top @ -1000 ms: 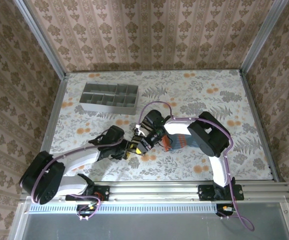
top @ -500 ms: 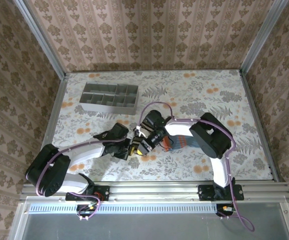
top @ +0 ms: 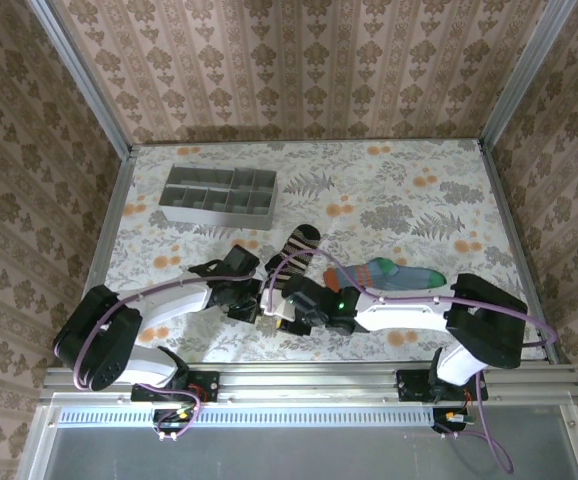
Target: Roll the socks
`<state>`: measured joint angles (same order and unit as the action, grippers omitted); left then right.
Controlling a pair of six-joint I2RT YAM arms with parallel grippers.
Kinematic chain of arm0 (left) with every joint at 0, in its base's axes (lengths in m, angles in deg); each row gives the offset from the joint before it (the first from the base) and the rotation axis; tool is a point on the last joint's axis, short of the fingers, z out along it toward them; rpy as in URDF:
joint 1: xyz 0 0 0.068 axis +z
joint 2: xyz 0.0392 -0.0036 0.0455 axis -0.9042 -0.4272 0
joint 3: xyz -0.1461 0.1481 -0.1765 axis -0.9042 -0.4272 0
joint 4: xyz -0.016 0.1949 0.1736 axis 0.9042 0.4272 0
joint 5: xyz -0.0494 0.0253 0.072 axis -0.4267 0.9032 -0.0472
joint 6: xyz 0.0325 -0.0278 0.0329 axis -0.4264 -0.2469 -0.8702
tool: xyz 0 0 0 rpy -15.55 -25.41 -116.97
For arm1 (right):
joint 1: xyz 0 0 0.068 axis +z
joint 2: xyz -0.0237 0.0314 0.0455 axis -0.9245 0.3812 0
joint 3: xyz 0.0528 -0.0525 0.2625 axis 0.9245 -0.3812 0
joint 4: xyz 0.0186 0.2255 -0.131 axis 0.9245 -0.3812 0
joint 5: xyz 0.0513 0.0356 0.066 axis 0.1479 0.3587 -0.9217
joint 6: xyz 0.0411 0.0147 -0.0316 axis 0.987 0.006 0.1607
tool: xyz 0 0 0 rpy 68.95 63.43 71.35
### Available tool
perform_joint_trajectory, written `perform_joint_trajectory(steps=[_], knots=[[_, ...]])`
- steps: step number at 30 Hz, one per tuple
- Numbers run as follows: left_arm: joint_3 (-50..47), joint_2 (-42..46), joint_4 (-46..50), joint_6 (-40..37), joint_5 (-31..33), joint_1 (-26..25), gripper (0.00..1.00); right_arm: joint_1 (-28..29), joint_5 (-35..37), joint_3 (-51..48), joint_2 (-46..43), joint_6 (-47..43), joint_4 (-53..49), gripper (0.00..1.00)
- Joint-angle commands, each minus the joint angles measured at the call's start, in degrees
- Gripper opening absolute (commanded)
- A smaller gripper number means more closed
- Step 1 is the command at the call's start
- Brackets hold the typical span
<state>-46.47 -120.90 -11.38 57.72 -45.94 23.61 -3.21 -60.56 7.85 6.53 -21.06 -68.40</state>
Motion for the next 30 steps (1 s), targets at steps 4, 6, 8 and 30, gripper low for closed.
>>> perform_joint_trajectory(steps=[4,6,8,30], knots=[[-1.0,-2.0,7.2,-0.2,0.6,0.7,0.00,2.5,15.5,1.6,5.5,-9.3,4.7,0.43],[-1.2,-1.9,7.0,-0.2,0.5,0.8,0.00,2.5,14.7,2.4,6.8,-9.6,4.4,0.42],[-1.2,-1.9,6.8,-0.4,0.5,0.9,0.00,2.5,14.6,3.3,8.3,-9.2,3.8,0.40],[-1.4,-2.5,5.2,-0.6,0.0,1.0,0.00,-7.2,-12.3,7.5,7.5,10.8,-5.4,0.40]])
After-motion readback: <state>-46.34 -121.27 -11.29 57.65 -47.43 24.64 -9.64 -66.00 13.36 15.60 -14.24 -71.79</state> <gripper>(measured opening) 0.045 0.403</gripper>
